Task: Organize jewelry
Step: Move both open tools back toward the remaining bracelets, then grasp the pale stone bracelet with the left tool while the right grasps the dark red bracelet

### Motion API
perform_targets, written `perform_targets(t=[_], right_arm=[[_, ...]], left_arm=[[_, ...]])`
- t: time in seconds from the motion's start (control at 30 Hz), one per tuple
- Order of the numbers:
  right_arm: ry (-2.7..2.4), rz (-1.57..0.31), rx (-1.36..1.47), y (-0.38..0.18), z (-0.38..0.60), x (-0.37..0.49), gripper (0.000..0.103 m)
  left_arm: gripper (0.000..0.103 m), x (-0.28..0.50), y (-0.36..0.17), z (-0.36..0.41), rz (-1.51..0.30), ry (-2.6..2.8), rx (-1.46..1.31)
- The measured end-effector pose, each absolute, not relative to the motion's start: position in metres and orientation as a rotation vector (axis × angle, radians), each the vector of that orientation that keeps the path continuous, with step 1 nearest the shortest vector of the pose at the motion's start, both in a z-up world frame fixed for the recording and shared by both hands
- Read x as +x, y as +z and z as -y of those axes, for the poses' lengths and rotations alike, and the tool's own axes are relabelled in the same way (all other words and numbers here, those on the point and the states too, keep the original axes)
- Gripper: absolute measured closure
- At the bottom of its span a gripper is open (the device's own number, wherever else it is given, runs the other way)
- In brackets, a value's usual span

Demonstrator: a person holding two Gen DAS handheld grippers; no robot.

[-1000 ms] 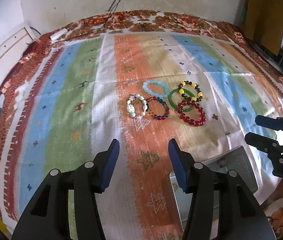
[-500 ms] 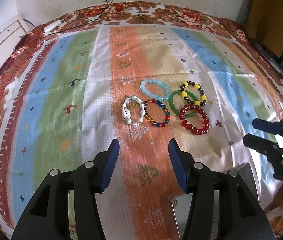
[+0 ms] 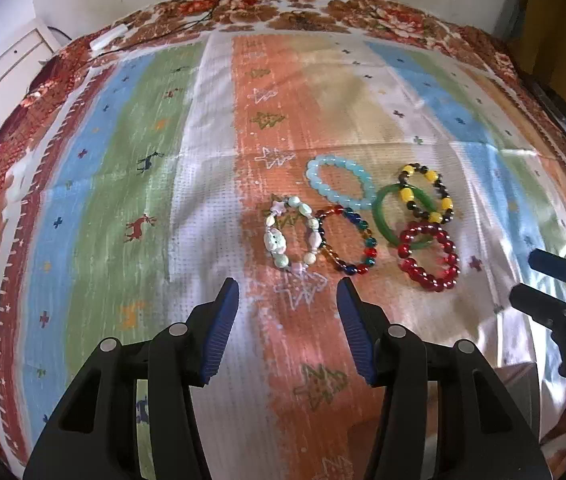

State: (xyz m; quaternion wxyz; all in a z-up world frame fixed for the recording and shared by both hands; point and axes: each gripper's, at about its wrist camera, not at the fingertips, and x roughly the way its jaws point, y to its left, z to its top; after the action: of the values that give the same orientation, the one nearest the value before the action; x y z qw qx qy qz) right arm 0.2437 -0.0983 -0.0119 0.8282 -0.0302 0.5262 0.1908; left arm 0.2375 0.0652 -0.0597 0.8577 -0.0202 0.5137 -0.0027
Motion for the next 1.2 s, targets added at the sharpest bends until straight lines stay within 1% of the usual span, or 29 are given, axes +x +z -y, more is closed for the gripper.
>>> perform_targets(t=[1.1, 1.2], right_arm=[[0.367, -1.240, -0.141, -0.073, 0.078, 0.305, 0.044], [0.369, -1.253, -0.138, -0.077, 0.077, 0.308, 0.044]], left_arm=[[0.052, 0.302, -0.108, -0.077, -1.180, 0.020, -0.001], [0.054, 0.307, -0.112, -0.076, -1.185, 0.016, 0.002]])
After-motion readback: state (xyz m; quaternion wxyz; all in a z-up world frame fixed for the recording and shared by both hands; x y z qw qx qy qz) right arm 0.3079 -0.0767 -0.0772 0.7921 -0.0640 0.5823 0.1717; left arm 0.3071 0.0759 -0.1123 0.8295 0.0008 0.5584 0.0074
